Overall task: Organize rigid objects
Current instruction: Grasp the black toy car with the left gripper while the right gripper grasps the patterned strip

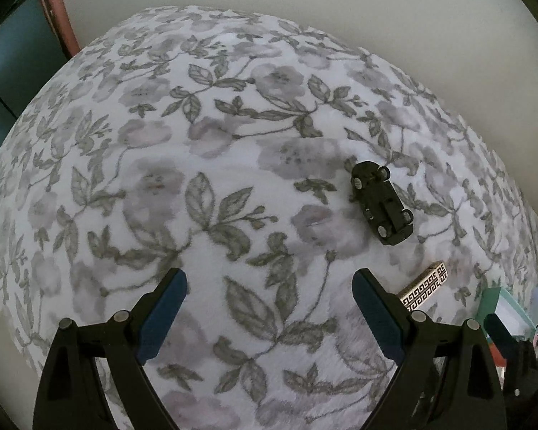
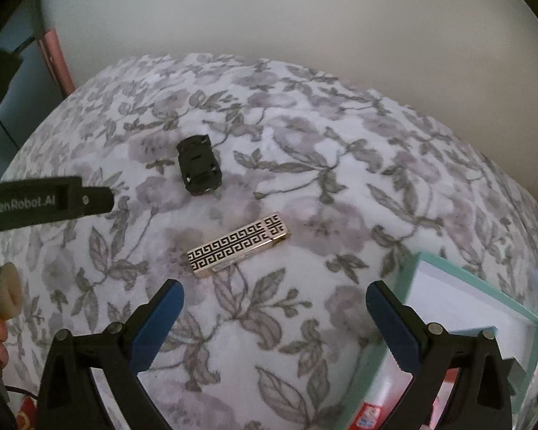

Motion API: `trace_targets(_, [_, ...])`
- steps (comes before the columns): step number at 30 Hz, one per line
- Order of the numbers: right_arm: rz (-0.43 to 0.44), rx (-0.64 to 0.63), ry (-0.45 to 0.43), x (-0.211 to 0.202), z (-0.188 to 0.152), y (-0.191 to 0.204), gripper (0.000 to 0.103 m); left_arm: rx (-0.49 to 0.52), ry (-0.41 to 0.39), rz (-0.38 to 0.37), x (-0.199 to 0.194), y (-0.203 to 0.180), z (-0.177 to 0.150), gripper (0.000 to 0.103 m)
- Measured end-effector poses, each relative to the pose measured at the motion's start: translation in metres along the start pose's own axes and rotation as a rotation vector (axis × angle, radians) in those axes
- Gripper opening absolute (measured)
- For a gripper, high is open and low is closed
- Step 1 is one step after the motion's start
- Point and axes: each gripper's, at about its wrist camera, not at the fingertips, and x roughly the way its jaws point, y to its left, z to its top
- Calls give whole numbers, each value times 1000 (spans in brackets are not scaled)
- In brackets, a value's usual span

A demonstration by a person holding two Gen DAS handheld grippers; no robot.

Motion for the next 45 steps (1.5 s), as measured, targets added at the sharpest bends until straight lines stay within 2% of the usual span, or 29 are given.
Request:
trace_targets(10, [22, -21, 25, 33, 8, 1, 103, 17, 8, 18, 17, -8, 9, 94])
trace_targets(16, [58, -41, 32, 39, 14, 4, 103, -1, 3, 18, 25, -8, 13, 94])
trace_targets(22, [59, -81, 36, 44, 15, 9, 103, 0, 3, 13, 29, -10, 14, 94])
trace_targets(27, [55, -88, 44, 49, 17, 8, 102, -13, 17, -42, 35, -11, 16, 94])
trace_targets(29, [56, -89, 41, 49, 18, 7, 98, -26, 16, -62, 35, -11, 17, 94])
trace_targets(32, [42, -91, 41, 52, 20, 5, 93, -36, -4, -94, 32, -12, 20, 94])
trace_targets(37, [57, -73, 40, 55, 22, -2, 93, -43, -55, -125, 28, -23, 27, 94])
trace_targets(45, [66, -39, 29, 58, 27, -16, 91, -3, -74, -160, 40, -51, 35, 94])
